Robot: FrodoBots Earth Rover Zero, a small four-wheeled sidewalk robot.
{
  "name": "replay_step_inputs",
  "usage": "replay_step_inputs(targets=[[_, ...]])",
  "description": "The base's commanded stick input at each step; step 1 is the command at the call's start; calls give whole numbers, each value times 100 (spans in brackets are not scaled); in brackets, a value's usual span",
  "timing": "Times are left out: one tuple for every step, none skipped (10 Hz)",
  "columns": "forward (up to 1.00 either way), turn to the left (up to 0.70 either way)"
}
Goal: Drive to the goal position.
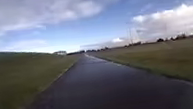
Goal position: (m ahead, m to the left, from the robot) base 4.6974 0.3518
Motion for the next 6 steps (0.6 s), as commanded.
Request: replay_step_inputs(targets=[[100,0],[91,0],[78,0],[66,0],[54,0],[41,0]])
